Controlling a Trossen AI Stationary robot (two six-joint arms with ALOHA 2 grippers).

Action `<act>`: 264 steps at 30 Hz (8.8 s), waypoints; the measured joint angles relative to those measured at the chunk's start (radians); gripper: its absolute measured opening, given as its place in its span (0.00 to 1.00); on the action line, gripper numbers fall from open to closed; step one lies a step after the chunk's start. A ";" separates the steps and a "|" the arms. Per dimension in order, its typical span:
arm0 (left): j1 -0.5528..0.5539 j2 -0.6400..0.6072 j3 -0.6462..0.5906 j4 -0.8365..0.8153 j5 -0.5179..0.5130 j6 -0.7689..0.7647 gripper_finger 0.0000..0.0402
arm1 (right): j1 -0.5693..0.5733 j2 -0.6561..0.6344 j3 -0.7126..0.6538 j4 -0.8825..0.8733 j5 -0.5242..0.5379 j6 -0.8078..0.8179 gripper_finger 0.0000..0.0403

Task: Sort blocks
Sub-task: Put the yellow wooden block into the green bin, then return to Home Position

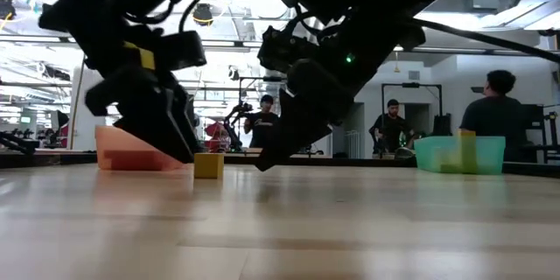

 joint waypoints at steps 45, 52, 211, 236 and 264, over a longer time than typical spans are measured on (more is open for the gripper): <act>0.236 0.107 0.002 0.169 0.234 0.310 0.49 | 0.017 0.000 0.000 -0.004 0.000 0.018 0.65; 0.237 0.104 0.002 0.172 0.227 0.336 0.31 | 0.009 0.000 0.000 -0.015 0.042 0.058 0.65; -0.217 -0.357 -0.001 -0.066 -0.058 0.199 0.68 | -0.280 -0.732 -0.021 -1.111 0.641 0.550 0.30; -0.218 -0.348 -0.001 -0.081 -0.060 0.220 0.68 | -0.772 -0.731 -0.268 -1.057 0.351 0.493 0.30; -0.218 -0.368 -0.001 -0.085 -0.059 0.201 0.68 | -0.820 -0.815 -0.329 -0.947 0.238 0.434 0.64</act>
